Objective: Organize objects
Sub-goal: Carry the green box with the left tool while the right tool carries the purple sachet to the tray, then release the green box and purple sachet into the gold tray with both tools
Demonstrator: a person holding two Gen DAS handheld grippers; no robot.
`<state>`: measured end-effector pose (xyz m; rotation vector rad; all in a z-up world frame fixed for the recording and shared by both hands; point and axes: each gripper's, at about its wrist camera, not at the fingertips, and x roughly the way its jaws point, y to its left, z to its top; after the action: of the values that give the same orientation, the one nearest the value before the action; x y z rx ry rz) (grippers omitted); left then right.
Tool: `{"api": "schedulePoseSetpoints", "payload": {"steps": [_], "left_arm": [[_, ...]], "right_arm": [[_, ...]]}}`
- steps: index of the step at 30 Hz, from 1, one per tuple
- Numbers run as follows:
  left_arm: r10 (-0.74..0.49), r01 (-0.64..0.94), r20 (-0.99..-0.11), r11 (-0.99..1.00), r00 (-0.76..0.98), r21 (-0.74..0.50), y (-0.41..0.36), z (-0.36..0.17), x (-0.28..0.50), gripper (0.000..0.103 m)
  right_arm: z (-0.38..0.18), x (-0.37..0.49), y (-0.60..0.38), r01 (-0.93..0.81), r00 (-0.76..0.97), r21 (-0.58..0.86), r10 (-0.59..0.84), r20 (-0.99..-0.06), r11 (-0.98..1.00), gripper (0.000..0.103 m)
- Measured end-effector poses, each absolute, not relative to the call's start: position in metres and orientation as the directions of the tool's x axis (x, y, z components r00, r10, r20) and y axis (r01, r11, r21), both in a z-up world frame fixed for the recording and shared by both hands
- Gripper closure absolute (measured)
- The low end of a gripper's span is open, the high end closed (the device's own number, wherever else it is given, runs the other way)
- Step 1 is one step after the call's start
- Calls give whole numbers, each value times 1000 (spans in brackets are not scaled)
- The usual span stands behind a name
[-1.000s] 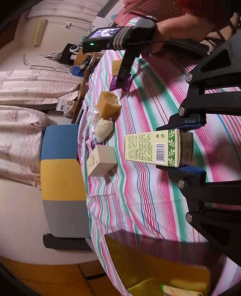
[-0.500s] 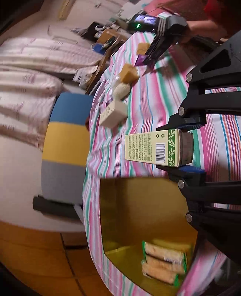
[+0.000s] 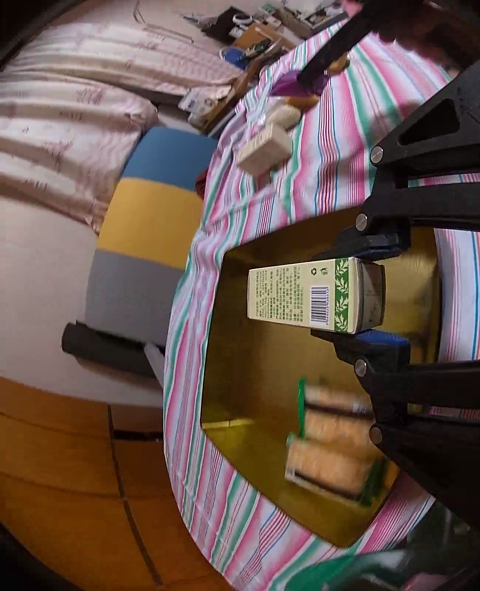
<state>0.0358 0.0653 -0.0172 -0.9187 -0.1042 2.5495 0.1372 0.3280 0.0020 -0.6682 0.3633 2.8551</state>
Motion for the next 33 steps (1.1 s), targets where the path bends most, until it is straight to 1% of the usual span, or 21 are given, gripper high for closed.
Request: {"api": "schedulePoseSetpoints", "payload": {"steps": [5,7,11,18,19,20,21,23,24,26,29,30,33], "left_arm": [[357,-281,-628,-934,-692,-221,30,-26,17,72],[326,-244,-650,-945,-686,-216,16,-31,8,73],[280,-180,-675,-960,-683,-216,-9,-39,-4,73],[248,-136,-702,-968,-667,-212,-30,-48,-13,71],[244,-127,-709,-968,-662,-215,-32,-49,-14,67],[244,-118,-715,-968,-655,-223,-33,-50,-15,57],[252,-115,-711,-965,-657,-236,-34,-49,-14,52],[234,-101,-696,-969,-678,-227,-36,-45,-11,31],[215,-89,-684,-973,-697,-215,-36,-41,-9,27],[180,-61,-657,-978,-732,-200,-39,-32,-4,13],[158,-24,-615,-975,-773,-220,-46,-21,0,3],[140,-3,-602,-975,-786,-223,-48,-16,1,1],[107,37,-570,-971,-814,-235,-54,-5,6,0]], "right_arm": [[16,116,263,-42,-889,161,-37,-457,-986,66],[18,107,239,37,-877,150,-104,-469,-988,66],[19,91,200,134,-843,138,-186,-504,-981,66],[1,59,160,193,-767,121,-227,-601,-974,66],[-2,55,158,193,-755,130,-232,-613,-972,66],[-6,51,156,195,-741,145,-243,-625,-970,66],[-9,48,156,196,-732,155,-250,-634,-968,65],[-16,41,153,190,-717,165,-251,-650,-968,66],[-18,38,152,188,-711,169,-253,-656,-967,65],[-24,32,150,186,-694,181,-259,-671,-966,65],[-30,28,149,177,-671,198,-265,-692,-964,65],[-32,28,149,173,-664,207,-269,-698,-963,65],[-37,23,150,165,-637,250,-296,-712,-954,64]]}}
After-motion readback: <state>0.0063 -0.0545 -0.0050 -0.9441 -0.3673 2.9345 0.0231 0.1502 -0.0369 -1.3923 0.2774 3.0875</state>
